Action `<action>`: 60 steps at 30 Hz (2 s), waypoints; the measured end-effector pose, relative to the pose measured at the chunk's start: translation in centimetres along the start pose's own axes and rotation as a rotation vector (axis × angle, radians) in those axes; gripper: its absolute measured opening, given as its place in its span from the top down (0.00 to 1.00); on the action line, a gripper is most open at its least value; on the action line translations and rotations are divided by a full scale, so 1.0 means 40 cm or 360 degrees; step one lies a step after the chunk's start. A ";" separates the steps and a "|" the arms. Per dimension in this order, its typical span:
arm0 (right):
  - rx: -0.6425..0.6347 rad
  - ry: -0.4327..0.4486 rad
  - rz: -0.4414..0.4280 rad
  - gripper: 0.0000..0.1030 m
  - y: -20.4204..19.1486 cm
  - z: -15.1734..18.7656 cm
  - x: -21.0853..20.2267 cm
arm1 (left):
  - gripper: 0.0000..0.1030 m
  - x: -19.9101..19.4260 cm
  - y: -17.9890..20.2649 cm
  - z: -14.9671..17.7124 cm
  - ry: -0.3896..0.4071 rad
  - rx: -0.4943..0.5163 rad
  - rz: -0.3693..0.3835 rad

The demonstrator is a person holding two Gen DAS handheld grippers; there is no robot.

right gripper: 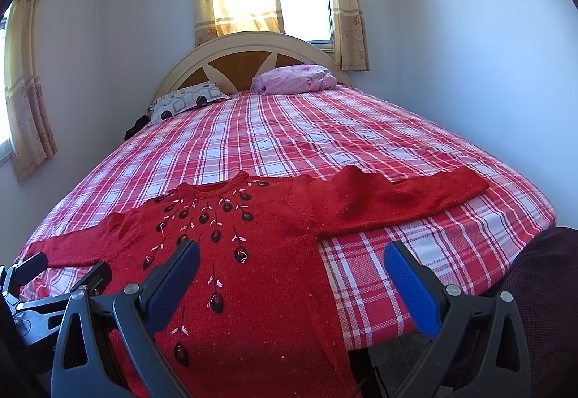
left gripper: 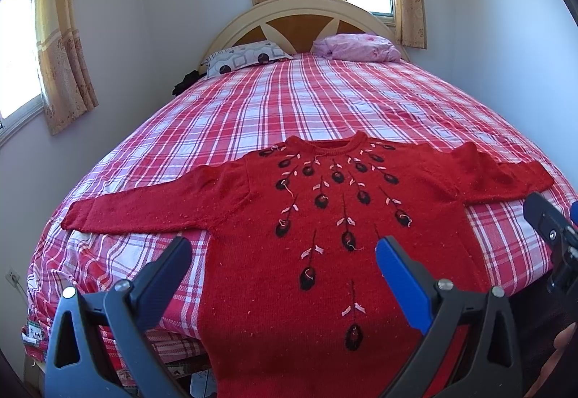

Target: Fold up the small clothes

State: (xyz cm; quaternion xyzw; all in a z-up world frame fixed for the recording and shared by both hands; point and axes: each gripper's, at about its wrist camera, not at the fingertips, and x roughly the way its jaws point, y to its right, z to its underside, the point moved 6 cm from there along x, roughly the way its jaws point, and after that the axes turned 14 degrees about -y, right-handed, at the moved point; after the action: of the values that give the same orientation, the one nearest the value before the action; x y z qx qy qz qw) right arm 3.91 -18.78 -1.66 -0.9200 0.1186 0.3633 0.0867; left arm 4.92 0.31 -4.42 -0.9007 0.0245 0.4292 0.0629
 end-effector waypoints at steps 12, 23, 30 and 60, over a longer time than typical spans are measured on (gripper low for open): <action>-0.0020 -0.0017 0.0013 0.01 -0.009 0.006 0.010 | 0.00 0.007 -0.002 0.005 -0.0020 -0.0016 0.0013; -0.0025 -0.0023 0.0013 0.01 -0.012 0.010 0.013 | 0.00 0.008 -0.005 0.006 -0.0023 -0.0018 0.0017; -0.0026 -0.0026 0.0012 0.01 -0.014 0.012 0.015 | 0.00 0.008 -0.004 0.006 -0.0025 -0.0023 0.0023; -0.0197 -0.0017 -0.0019 0.01 -0.059 -0.024 0.097 | 0.00 0.201 -0.253 -0.014 -0.0214 -0.0307 -0.0038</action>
State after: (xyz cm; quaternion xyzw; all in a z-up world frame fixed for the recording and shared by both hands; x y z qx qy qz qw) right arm 7.96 -17.36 -3.46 -0.9224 0.0901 0.3742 0.0324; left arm 11.41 10.34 -9.39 -0.8720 -0.0321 0.4881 -0.0175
